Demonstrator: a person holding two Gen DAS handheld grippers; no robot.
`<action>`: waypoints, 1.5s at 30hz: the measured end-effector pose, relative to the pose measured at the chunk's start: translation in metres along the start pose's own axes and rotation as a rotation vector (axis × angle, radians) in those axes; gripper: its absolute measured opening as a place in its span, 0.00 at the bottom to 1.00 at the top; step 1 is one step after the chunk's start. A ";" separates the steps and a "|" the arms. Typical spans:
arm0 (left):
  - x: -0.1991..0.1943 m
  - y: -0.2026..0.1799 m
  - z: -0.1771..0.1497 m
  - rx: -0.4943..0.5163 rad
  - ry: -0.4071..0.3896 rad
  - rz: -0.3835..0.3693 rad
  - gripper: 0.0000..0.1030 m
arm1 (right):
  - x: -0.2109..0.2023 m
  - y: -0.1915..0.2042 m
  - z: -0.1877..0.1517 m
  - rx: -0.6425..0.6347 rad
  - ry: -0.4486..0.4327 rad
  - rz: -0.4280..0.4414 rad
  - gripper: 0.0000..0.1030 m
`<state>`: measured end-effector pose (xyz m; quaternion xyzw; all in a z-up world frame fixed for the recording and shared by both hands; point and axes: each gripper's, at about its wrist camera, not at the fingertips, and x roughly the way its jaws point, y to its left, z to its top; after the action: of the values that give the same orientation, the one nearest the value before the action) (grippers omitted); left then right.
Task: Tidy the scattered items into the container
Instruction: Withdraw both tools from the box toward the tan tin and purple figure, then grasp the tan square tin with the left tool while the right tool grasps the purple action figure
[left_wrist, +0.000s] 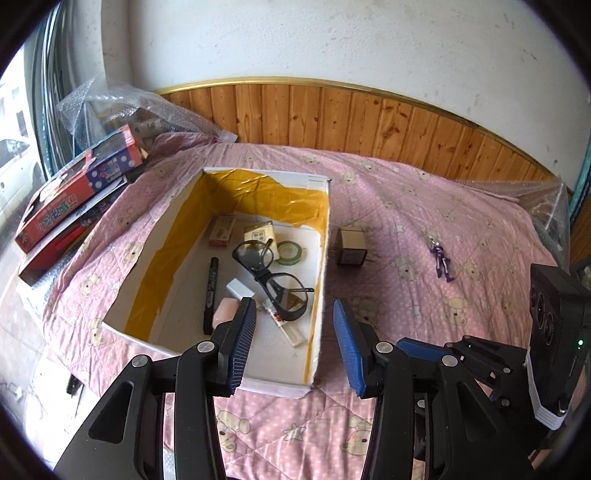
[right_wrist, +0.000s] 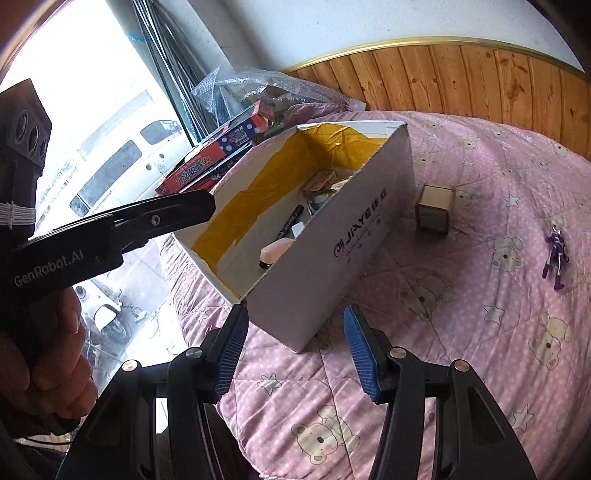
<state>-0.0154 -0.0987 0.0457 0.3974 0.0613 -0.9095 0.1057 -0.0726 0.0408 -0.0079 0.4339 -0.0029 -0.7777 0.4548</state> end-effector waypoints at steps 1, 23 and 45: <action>0.000 -0.007 0.001 0.020 -0.008 -0.007 0.45 | -0.002 -0.007 -0.002 0.017 -0.005 -0.005 0.54; 0.103 -0.119 0.044 0.164 0.094 -0.140 0.45 | -0.004 -0.152 0.001 0.278 -0.003 -0.190 0.54; 0.260 -0.113 0.077 -0.018 0.182 0.073 0.54 | 0.012 -0.256 0.058 0.429 -0.071 -0.430 0.71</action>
<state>-0.2690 -0.0414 -0.0903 0.4793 0.0644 -0.8646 0.1364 -0.2951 0.1600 -0.0823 0.4833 -0.0912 -0.8525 0.1771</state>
